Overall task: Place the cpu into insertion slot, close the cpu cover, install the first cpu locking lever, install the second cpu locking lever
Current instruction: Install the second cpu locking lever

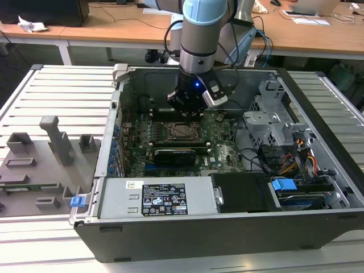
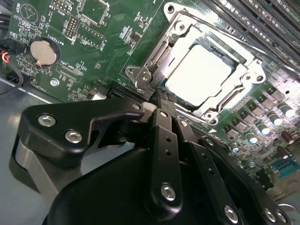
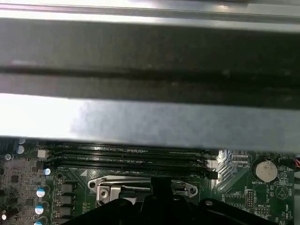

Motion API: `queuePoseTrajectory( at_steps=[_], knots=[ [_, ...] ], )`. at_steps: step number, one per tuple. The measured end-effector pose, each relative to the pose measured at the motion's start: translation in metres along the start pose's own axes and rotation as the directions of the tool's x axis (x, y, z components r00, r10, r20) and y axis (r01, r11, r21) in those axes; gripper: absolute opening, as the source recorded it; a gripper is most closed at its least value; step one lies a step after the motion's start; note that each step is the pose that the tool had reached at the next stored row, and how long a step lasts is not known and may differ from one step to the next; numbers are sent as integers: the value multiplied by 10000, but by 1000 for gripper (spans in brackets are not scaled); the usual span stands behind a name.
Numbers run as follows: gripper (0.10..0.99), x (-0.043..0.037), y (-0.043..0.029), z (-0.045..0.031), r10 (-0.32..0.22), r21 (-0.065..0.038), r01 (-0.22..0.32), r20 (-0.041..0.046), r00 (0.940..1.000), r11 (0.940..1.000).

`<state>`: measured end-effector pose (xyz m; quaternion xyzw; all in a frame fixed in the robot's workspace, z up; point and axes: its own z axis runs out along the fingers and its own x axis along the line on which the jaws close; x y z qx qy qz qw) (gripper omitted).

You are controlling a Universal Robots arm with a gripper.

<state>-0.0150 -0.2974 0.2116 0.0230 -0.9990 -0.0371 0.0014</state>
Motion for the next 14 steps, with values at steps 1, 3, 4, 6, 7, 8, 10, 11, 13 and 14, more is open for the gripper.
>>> queuePoseTrajectory(
  at_steps=[1,3,4,6,7,8,10,11,13,14],
  knots=[
    [106,0,-7,-1,-1,0,1,0,10000,10000],
    [106,1,-16,-1,0,0,0,0,10000,10000],
    [106,1,-26,-2,-1,2,1,-1,10000,10000],
    [106,2,-31,-23,1,2,-1,-1,10000,10000],
    [106,2,-28,-72,1,1,-1,0,10000,10000],
    [106,2,-20,-186,0,2,0,0,10000,10000],
    [106,2,-13,-275,0,0,0,0,10000,10000],
    [106,2,-11,-304,0,1,0,0,10000,10000],
    [106,1,-16,-306,-3,-1,3,1,10000,10000],
    [106,3,-36,-308,-2,0,2,0,10000,10000]
  ],
)
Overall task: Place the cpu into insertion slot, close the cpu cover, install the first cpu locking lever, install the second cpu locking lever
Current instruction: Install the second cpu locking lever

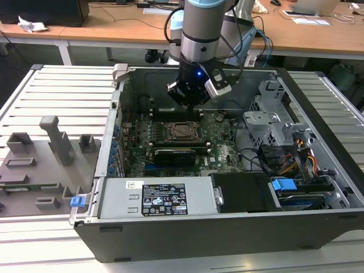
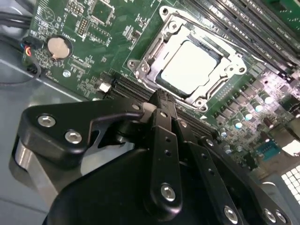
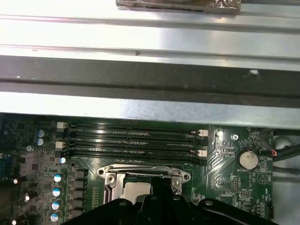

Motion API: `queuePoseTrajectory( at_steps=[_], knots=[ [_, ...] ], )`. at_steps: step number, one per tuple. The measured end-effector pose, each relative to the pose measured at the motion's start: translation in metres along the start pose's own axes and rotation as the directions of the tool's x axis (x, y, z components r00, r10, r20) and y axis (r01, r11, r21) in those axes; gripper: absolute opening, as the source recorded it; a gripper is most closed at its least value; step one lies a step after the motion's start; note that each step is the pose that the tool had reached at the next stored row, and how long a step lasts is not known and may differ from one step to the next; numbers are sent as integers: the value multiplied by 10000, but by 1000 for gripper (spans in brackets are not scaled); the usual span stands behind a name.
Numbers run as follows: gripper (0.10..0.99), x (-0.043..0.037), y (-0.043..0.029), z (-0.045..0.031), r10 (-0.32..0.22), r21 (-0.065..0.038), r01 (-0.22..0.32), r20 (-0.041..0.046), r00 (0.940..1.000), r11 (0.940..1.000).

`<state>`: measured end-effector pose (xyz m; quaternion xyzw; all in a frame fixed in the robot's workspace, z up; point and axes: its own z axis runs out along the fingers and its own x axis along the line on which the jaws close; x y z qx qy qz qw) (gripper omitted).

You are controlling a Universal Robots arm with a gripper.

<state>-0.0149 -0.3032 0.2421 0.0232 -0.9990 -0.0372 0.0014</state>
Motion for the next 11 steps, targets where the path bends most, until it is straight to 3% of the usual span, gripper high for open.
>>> queuePoseTrajectory(
  at_steps=[11],
  knots=[
    [106,24,-421,15,2,1,-2,-1,10000,10000]
  ],
)
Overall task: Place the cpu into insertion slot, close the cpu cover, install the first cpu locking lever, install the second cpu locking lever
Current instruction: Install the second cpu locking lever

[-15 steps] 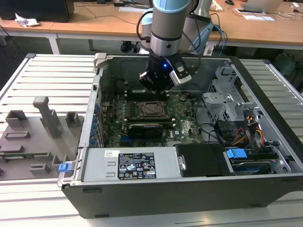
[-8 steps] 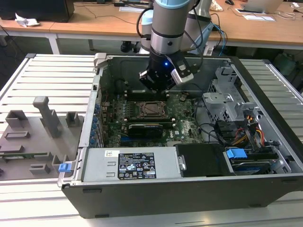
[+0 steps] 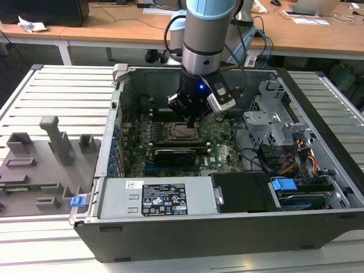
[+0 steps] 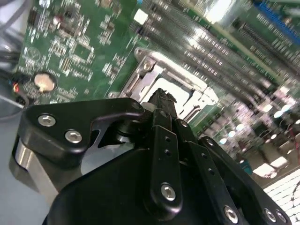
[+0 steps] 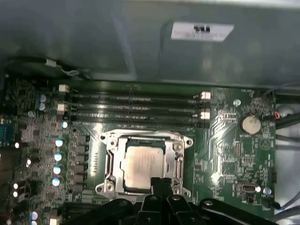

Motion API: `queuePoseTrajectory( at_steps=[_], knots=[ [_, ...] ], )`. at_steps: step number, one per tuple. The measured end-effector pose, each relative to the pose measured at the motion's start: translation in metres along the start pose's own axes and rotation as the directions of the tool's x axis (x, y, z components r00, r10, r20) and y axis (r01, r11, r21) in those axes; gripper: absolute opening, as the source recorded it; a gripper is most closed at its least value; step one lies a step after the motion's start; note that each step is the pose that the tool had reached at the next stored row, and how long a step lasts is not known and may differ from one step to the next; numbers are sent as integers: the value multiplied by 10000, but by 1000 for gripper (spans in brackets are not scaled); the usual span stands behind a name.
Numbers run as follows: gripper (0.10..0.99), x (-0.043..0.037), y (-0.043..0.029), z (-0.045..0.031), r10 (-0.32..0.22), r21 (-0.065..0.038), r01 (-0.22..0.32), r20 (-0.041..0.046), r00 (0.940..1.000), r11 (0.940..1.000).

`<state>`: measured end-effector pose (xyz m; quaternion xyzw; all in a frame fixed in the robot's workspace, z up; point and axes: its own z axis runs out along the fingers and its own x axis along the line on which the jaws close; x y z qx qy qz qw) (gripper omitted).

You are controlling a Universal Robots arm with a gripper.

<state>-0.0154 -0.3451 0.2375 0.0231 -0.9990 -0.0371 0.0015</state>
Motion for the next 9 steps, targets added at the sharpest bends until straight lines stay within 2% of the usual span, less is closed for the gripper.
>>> queuePoseTrajectory(
  at_steps=[6,9],
  knots=[
    [106,8,-167,6,1,-6,-1,-14,10000,10000],
    [106,20,-251,5,0,-53,0,-11,10000,10000]
  ],
)
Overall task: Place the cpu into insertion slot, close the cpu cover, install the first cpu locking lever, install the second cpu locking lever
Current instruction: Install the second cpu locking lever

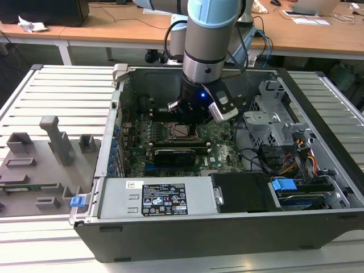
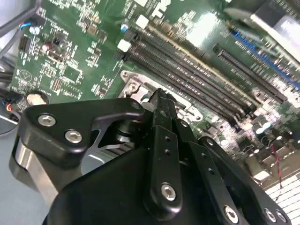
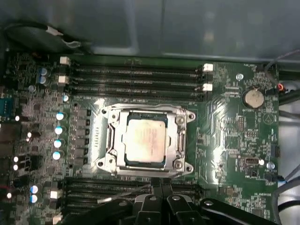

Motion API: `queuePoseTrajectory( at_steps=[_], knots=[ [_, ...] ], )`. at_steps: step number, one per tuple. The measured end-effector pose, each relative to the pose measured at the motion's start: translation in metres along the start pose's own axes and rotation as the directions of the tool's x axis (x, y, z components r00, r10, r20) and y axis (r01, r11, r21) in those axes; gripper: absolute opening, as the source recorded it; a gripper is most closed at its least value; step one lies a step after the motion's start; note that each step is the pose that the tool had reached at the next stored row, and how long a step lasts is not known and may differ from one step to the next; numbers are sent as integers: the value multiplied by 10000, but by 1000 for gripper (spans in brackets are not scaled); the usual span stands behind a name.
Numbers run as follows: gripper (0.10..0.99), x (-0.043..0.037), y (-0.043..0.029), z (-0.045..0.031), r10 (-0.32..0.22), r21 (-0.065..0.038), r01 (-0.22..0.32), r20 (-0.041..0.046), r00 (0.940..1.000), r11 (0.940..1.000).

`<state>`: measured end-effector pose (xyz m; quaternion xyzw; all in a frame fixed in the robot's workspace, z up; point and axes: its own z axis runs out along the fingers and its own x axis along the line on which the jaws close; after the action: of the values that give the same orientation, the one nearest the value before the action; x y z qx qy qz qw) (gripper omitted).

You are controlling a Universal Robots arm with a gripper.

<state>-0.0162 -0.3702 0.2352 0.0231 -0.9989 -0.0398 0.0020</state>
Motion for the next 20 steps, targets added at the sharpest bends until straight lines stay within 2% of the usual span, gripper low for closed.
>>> queuePoseTrajectory(
  at_steps=[5,10,14,20],
  knots=[
    [106,153,-9,10,-3,-15,3,1,10000,10000],
    [106,356,-2,37,-27,-16,27,-1,10000,10000],
    [106,373,-19,97,-51,-90,51,-1,10000,9999],
    [106,438,-122,97,-51,-544,52,23,10000,9985]
  ],
)
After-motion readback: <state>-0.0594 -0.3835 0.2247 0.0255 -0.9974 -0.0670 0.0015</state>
